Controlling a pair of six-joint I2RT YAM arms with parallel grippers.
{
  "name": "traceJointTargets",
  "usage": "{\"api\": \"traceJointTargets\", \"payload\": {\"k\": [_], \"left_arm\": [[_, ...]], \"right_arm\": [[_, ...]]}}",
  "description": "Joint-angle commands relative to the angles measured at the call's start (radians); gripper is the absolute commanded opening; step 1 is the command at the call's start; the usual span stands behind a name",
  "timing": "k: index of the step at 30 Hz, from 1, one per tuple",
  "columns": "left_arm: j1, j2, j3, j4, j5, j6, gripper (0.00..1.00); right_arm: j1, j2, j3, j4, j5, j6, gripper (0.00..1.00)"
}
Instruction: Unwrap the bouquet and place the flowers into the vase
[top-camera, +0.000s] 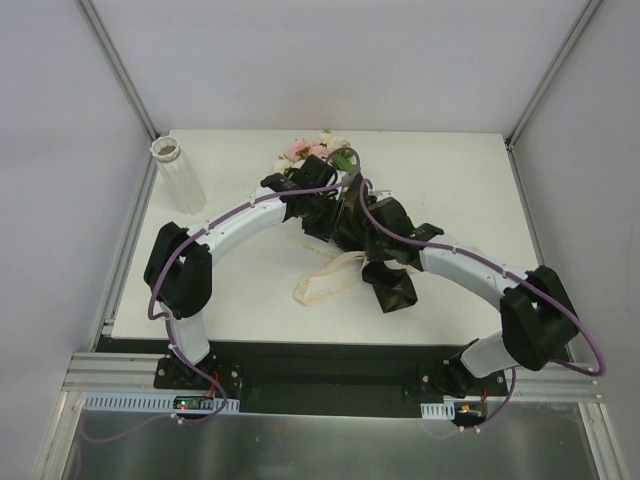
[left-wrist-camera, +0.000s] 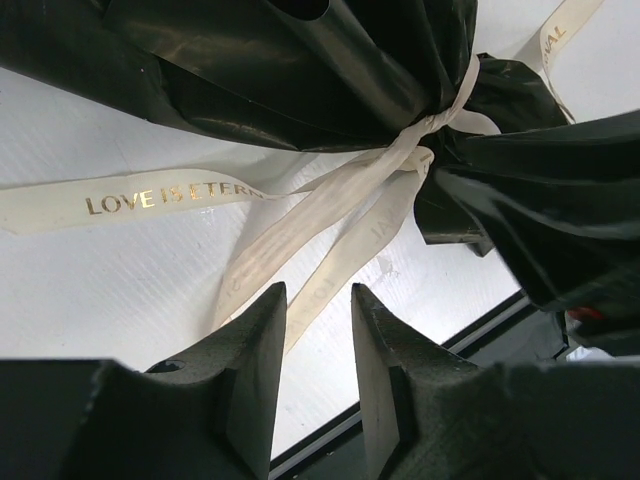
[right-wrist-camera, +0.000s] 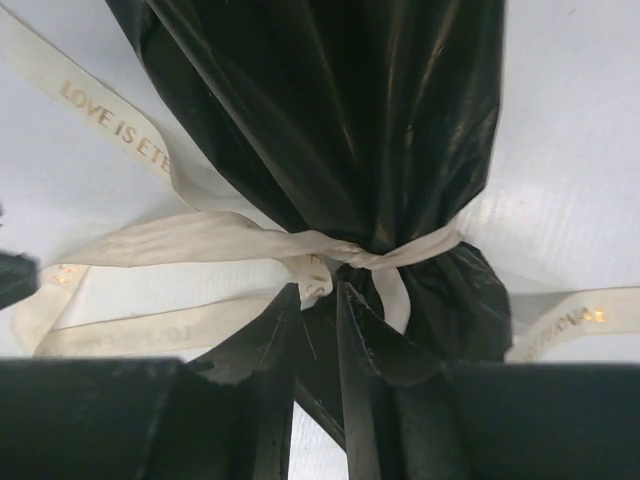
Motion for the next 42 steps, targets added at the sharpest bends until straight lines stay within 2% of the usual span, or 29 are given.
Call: {"api": "traceJointTargets", "payload": {"k": [1, 9, 14, 19, 22, 26, 30, 31, 32, 36, 38, 42], "left_arm": [[0.007, -0.056, -0.005, 0.003, 0.013, 0.02, 0.32], [0.009, -0.055, -0.005, 0.006, 0.033, 0.014, 0.33], [0.01, -0.058, -0.008, 0.009, 0.035, 0.014, 0.33], [0.013, -0.061, -0.009, 0.009, 0.031, 0.016, 0.34], [0.015, -0.053, -0.008, 0.014, 0.068, 0.02, 0.38], [0.013, -0.015, 0.003, 0.015, 0.165, 0.017, 0.41], [0.012, 0.019, 0.006, 0.02, 0.209, 0.011, 0.48], [0.01, 0.022, 0.004, 0.03, 0.215, 0.013, 0.54], [0.009, 0.021, 0.003, 0.035, 0.223, 0.014, 0.55], [-0.01, 0.004, -0.022, 0.095, 0.251, 0.04, 0.61], [-0.011, 0.02, -0.011, 0.112, 0.249, 0.019, 0.58], [-0.011, 0.094, 0.127, 0.115, 0.26, -0.085, 0.48]], "right_arm": [[0.013, 0.071, 0.049, 0.057, -0.011, 0.042, 0.24], [0.022, 0.117, 0.075, 0.016, 0.028, 0.083, 0.24], [0.031, 0.147, 0.046, 0.086, -0.121, 0.144, 0.24], [0.066, 0.138, 0.045, 0.114, -0.16, 0.163, 0.25], [0.069, 0.056, 0.031, 0.1, -0.095, 0.149, 0.26], [0.052, -0.004, 0.023, -0.004, 0.096, 0.175, 0.26], [0.019, -0.051, -0.048, -0.038, 0.178, 0.272, 0.24], [0.013, -0.059, -0.056, -0.033, 0.187, 0.29, 0.23], [0.006, -0.063, -0.066, -0.032, 0.204, 0.314, 0.23], [-0.02, -0.064, -0.076, -0.029, 0.216, 0.347, 0.18], [-0.02, -0.073, -0.102, -0.019, 0.227, 0.365, 0.14], [-0.03, -0.099, -0.197, 0.098, 0.201, 0.442, 0.08]]}}
